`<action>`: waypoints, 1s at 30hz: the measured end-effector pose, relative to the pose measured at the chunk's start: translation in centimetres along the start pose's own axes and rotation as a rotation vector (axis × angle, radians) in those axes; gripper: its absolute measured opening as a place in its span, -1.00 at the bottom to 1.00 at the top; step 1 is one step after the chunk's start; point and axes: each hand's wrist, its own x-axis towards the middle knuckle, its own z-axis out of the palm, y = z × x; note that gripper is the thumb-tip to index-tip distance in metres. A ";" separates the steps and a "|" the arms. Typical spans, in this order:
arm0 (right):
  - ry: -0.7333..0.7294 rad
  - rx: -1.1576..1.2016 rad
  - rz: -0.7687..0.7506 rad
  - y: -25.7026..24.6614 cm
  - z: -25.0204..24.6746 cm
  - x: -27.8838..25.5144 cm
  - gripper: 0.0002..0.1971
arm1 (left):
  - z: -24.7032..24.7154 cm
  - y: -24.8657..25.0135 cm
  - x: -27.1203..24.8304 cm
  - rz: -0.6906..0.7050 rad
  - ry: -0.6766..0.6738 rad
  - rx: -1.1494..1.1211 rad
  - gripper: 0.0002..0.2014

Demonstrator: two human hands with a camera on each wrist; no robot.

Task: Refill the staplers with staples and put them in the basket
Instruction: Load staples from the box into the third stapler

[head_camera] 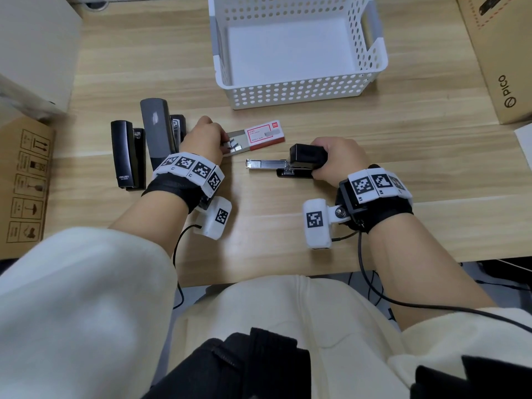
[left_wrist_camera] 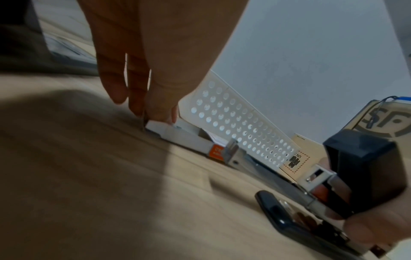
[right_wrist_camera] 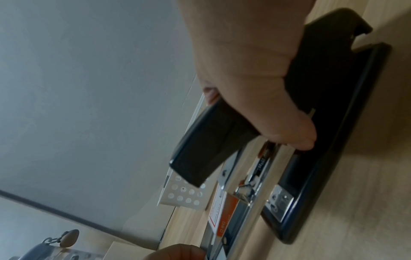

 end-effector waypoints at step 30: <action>-0.005 0.014 -0.001 0.1 0.0 0.0 -0.65 | -1.0 1.3 -1.4 -0.163 -0.084 -1.159 -0.71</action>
